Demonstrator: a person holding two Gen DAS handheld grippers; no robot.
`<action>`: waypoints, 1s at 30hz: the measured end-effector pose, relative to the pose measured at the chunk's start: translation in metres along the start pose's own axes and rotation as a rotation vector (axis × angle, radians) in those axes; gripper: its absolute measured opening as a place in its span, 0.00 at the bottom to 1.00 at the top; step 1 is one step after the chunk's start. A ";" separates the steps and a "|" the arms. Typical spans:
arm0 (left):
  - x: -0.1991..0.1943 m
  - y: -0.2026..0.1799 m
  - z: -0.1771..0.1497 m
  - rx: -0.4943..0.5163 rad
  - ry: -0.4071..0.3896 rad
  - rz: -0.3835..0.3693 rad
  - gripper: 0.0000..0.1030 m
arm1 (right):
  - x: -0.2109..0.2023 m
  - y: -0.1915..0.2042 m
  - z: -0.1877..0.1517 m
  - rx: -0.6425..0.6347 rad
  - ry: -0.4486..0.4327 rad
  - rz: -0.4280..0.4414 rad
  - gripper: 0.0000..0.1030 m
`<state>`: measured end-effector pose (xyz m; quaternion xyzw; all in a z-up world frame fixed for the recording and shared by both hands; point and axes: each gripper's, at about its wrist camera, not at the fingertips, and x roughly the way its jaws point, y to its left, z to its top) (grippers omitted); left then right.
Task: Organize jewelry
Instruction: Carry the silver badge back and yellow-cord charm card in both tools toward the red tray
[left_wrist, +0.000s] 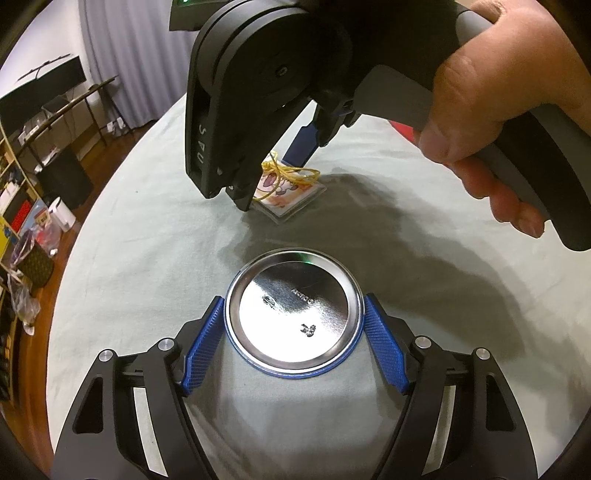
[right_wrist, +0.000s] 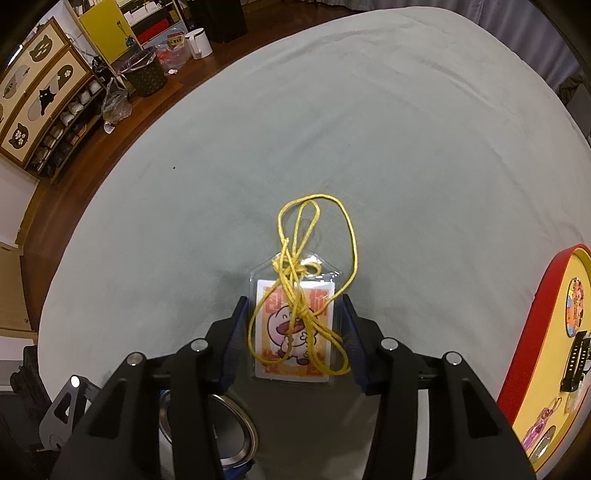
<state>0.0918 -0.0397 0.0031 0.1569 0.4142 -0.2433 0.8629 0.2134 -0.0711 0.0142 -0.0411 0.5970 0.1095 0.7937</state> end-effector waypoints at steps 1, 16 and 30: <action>-0.001 0.000 0.001 -0.001 0.000 0.001 0.70 | -0.001 -0.001 -0.001 0.001 -0.002 0.002 0.44; -0.015 -0.001 0.013 -0.005 -0.027 0.004 0.70 | -0.036 -0.011 -0.005 0.007 -0.070 0.007 0.44; -0.055 -0.014 0.071 -0.006 -0.124 0.015 0.70 | -0.111 -0.054 -0.009 0.042 -0.206 0.008 0.44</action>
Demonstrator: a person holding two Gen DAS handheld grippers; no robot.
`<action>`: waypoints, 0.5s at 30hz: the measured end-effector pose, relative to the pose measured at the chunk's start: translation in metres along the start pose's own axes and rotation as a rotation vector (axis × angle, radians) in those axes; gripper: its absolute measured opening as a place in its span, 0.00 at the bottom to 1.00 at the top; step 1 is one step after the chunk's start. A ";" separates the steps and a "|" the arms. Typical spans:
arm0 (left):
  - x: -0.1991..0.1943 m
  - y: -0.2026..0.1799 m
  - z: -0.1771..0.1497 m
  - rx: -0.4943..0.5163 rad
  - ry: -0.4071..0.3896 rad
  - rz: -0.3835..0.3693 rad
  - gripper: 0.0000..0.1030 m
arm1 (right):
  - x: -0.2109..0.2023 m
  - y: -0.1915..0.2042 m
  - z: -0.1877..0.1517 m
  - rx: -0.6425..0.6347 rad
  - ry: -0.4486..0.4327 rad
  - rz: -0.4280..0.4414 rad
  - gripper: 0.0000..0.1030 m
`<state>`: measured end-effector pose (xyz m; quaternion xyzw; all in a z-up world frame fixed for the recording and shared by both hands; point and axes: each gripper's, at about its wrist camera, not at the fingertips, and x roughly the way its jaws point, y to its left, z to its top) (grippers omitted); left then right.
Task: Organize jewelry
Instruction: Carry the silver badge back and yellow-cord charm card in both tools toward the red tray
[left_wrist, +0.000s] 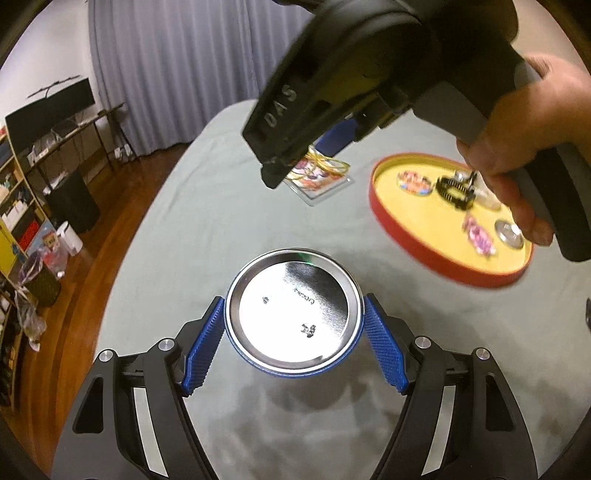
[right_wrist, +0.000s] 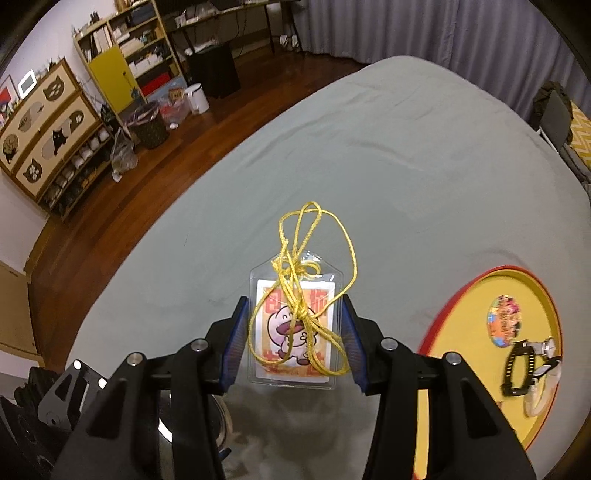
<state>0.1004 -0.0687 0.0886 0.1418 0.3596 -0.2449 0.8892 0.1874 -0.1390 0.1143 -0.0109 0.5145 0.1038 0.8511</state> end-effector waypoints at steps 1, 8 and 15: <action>-0.003 -0.003 0.006 0.001 -0.008 0.000 0.70 | -0.005 -0.003 0.001 0.007 -0.010 -0.001 0.44; -0.009 -0.024 0.038 0.014 -0.041 -0.005 0.70 | -0.032 -0.026 0.001 0.023 -0.053 -0.002 0.44; -0.007 -0.052 0.066 0.017 -0.054 -0.018 0.70 | -0.053 -0.061 -0.006 0.036 -0.076 -0.001 0.44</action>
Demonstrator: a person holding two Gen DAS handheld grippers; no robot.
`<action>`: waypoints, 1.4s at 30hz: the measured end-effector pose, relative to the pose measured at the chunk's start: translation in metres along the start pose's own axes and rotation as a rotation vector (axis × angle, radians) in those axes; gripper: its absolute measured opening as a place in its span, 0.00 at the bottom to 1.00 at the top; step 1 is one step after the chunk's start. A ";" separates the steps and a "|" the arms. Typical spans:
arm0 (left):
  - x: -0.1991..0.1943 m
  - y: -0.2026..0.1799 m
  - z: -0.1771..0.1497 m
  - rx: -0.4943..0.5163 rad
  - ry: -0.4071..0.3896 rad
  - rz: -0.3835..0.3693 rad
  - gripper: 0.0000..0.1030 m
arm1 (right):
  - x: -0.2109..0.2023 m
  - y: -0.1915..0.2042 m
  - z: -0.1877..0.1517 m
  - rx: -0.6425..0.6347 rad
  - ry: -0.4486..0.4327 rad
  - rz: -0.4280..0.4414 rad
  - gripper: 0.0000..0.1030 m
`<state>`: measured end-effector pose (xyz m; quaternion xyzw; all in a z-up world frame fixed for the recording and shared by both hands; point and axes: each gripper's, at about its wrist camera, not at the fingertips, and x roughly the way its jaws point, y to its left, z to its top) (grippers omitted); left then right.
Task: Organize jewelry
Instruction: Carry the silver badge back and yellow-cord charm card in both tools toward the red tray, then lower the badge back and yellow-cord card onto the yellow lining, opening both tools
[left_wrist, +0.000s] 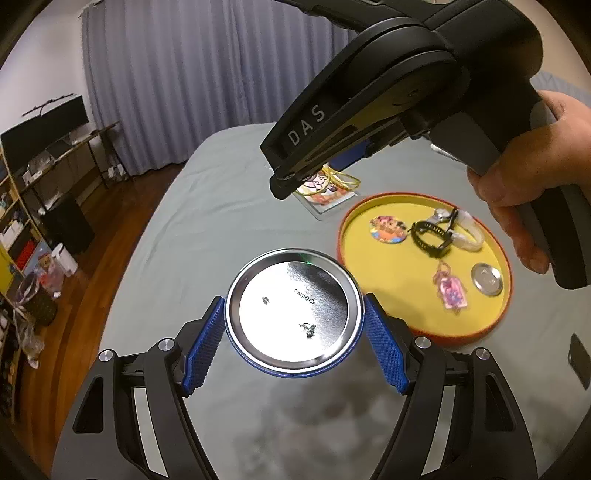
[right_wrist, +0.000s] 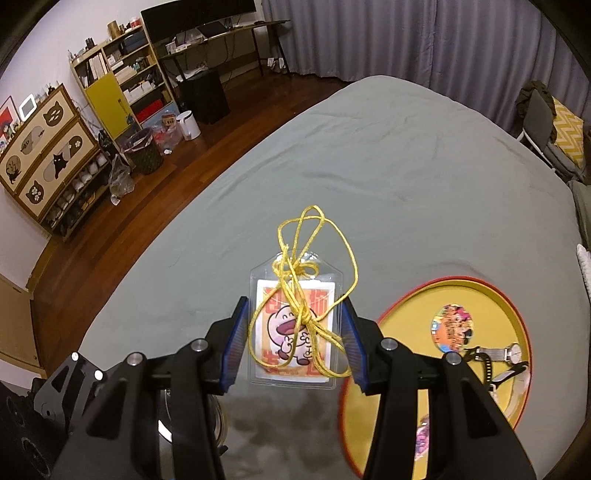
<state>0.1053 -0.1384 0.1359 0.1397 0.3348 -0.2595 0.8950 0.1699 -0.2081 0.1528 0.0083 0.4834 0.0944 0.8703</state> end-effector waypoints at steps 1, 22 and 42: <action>0.001 -0.002 0.002 0.001 0.001 -0.001 0.70 | -0.003 -0.006 0.000 0.000 -0.002 -0.001 0.44; 0.065 -0.076 0.036 0.005 0.050 -0.062 0.70 | 0.012 -0.090 -0.017 0.062 0.009 -0.021 0.44; 0.128 -0.115 0.026 0.048 0.126 -0.141 0.70 | 0.068 -0.126 -0.042 0.092 0.084 -0.052 0.44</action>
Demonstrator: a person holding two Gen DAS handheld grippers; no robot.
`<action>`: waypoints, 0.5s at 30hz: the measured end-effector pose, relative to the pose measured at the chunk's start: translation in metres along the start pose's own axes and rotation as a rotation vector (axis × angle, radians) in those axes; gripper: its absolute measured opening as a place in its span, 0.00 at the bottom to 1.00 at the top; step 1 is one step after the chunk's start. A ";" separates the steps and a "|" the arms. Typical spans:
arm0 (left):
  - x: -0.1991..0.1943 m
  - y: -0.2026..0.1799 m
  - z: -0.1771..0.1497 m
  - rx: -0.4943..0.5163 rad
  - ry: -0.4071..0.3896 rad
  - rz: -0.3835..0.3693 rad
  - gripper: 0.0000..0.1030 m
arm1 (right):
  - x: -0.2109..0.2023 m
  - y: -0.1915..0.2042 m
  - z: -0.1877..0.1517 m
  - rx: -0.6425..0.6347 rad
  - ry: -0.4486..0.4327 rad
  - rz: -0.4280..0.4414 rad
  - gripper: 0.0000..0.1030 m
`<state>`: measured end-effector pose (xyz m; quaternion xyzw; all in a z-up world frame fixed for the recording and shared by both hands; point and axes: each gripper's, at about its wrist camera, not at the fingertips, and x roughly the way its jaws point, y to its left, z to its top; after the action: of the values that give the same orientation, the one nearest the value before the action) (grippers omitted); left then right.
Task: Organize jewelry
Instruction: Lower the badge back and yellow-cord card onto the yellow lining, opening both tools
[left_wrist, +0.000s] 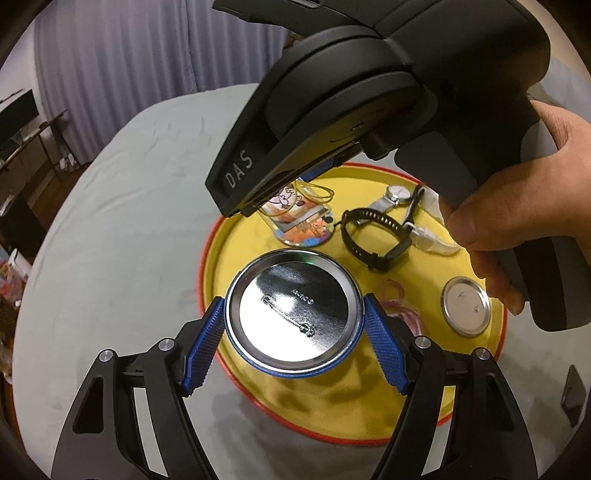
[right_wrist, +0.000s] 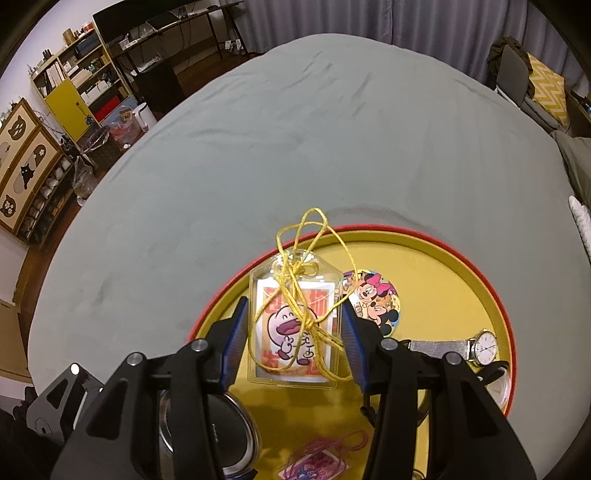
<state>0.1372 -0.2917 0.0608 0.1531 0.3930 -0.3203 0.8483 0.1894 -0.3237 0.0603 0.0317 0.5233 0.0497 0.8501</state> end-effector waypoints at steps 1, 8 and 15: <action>0.003 -0.001 -0.001 0.002 0.003 -0.001 0.70 | 0.003 -0.001 0.000 0.000 0.004 0.000 0.44; 0.014 -0.002 -0.006 0.011 0.025 -0.005 0.70 | 0.025 -0.002 0.000 0.005 0.040 0.012 0.44; 0.025 -0.007 -0.008 0.034 0.047 -0.001 0.70 | 0.044 -0.002 -0.002 -0.007 0.068 0.015 0.44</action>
<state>0.1397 -0.3036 0.0369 0.1746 0.4073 -0.3234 0.8361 0.2073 -0.3206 0.0205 0.0308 0.5517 0.0591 0.8314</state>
